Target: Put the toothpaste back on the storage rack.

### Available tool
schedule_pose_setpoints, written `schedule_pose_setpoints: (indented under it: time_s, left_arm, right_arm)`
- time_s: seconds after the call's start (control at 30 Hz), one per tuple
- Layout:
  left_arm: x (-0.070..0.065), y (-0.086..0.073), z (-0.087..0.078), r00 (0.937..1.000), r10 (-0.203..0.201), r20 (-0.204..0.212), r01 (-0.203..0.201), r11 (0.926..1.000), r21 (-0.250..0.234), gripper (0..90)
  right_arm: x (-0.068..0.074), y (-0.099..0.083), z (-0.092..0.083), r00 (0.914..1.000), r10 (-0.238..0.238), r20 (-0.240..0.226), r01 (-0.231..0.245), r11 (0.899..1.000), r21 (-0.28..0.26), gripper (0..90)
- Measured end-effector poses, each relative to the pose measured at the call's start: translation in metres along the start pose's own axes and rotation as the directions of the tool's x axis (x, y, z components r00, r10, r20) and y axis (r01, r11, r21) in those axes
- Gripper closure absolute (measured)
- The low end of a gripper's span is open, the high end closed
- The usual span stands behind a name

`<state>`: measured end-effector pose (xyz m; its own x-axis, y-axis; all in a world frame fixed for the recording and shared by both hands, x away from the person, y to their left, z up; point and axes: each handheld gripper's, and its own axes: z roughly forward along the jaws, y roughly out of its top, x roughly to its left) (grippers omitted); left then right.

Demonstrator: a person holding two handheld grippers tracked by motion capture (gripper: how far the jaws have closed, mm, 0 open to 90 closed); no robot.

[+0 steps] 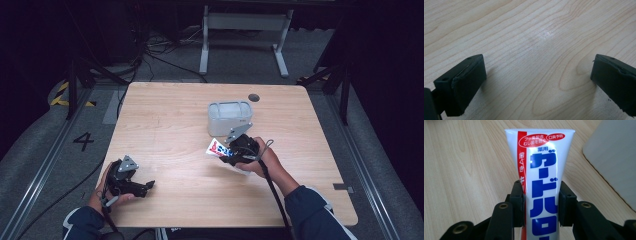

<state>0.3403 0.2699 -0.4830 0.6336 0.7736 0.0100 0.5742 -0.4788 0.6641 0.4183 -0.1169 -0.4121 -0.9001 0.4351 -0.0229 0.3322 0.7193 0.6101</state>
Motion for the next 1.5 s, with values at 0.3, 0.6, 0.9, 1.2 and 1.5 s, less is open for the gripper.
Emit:
schedule_pose_setpoints:
  time_s: [0.3,0.6,0.9,1.2,1.5]
  left_arm:
    - [0.000,0.000,0.000,1.0000,-0.005,0.001,0.005,1.0000,0.002,0.5]
    - [0.000,0.000,0.000,1.0000,0.000,0.001,0.000,1.0000,0.000,0.5]
    - [0.000,0.000,0.000,1.0000,0.000,-0.002,0.000,1.0000,-0.002,0.5]
    - [0.000,0.000,0.000,1.0000,-0.001,-0.001,0.001,1.0000,-0.002,0.5]
    - [0.000,0.000,0.000,1.0000,0.000,0.001,0.000,1.0000,0.003,0.5]
  right_arm:
    - [-0.004,-0.008,-0.018,0.9999,0.015,0.008,-0.014,0.996,-0.083,65.1]
    - [-0.007,-0.010,-0.029,0.9999,-0.003,0.014,0.005,0.990,-0.139,65.0]
    - [-0.010,-0.010,-0.039,0.9986,-0.020,0.049,0.028,0.987,-0.159,65.0]
    - [-0.012,-0.006,-0.047,0.9981,-0.028,0.055,0.038,0.980,-0.197,64.7]
    - [-0.017,-0.002,-0.055,0.9979,-0.035,0.055,0.048,0.969,-0.241,64.6]
